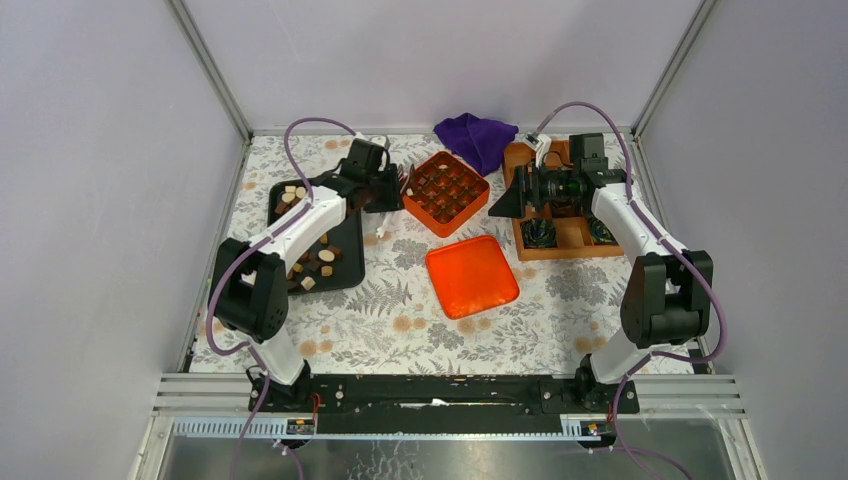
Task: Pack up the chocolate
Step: Place the fake chocolate in the packing box, then adjust the packing box at the center of the board.
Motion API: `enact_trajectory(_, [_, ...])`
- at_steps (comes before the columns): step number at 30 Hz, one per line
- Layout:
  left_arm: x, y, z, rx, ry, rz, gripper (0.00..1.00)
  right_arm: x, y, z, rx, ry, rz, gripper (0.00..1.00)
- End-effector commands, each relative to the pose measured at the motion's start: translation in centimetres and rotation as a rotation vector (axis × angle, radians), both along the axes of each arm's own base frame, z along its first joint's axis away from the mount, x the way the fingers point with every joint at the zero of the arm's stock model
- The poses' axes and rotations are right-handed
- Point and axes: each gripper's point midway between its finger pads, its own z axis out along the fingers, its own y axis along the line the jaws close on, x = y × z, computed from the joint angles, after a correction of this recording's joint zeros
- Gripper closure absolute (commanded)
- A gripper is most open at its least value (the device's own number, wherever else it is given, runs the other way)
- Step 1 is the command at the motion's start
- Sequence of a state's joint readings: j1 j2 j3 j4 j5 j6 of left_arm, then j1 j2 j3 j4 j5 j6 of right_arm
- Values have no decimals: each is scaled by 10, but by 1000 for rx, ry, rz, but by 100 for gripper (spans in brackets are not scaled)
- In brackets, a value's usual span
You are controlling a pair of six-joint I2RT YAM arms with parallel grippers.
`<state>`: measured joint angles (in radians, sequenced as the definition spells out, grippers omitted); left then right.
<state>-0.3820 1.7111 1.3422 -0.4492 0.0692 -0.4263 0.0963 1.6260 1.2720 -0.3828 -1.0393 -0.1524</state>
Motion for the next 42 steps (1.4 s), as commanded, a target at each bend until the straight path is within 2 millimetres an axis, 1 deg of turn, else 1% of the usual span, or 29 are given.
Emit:
enact_trajectory(1, [10, 0, 49, -16, -138, 1, 57, 2, 3, 8, 13, -40, 19, 0])
enact_trajectory(6, [1, 8, 71, -12, -192, 10, 58, 2, 3, 8, 12, -42, 20, 0])
enact_trajectory(9, [-8, 13, 80, -11, -214, 10, 58, 2, 3, 8, 11, -41, 19, 1])
enact_trajectory(13, [-20, 19, 85, -12, -229, 13, 58, 2, 2, 6, 1, -44, 17, 0])
enact_trajectory(18, [-38, 24, 92, -34, -256, 5, 58, 13, -1, -1, -54, -50, 22, 0])
enact_trajectory(19, [-42, 25, 94, -37, -267, 3, 58, 17, 0, -5, -79, -53, 28, 0])
enact_trajectory(20, [-46, 28, 95, -37, -274, 5, 58, 21, 4, -4, -111, -74, 44, 0])
enact_trajectory(21, [-49, 30, 96, -36, -282, 8, 58, 25, 5, -13, -154, -81, 54, 0])
enact_trajectory(22, [-52, 32, 97, -36, -292, 10, 58, 34, 7, -14, -196, -123, 60, 0])
enact_trajectory(24, [-58, 36, 98, -37, -308, 16, 58, 53, 9, -23, -256, -220, 66, 0])
enact_trajectory(27, [-63, 43, 101, -31, -329, 35, 58, 86, 15, -24, -277, -373, 76, 0])
enact_trajectory(30, [-65, 48, 101, -27, -338, 56, 58, 116, 22, -34, -328, -412, 79, 0])
enact_trajectory(31, [-66, 49, 101, -28, -340, 60, 58, 125, 22, -42, -364, -399, 73, 2])
enact_trajectory(32, [-67, 50, 100, -28, -340, 63, 59, 135, 24, -47, -396, -398, 63, 4])
enact_trajectory(33, [-68, 51, 99, -27, -340, 65, 58, 144, 26, -52, -420, -399, 55, 8])
enact_trajectory(36, [-70, 52, 96, -23, -336, 68, 58, 166, 30, -65, -469, -381, 23, 31])
enact_trajectory(38, [-70, 52, 95, -22, -333, 69, 58, 176, 32, -74, -485, -368, 17, 39])
enact_trajectory(39, [-71, 53, 94, -21, -333, 71, 58, 179, 32, -79, -492, -357, 17, 41])
enact_trajectory(42, [-70, 54, 93, -15, -333, 74, 58, 188, 34, -91, -504, -342, 16, 43])
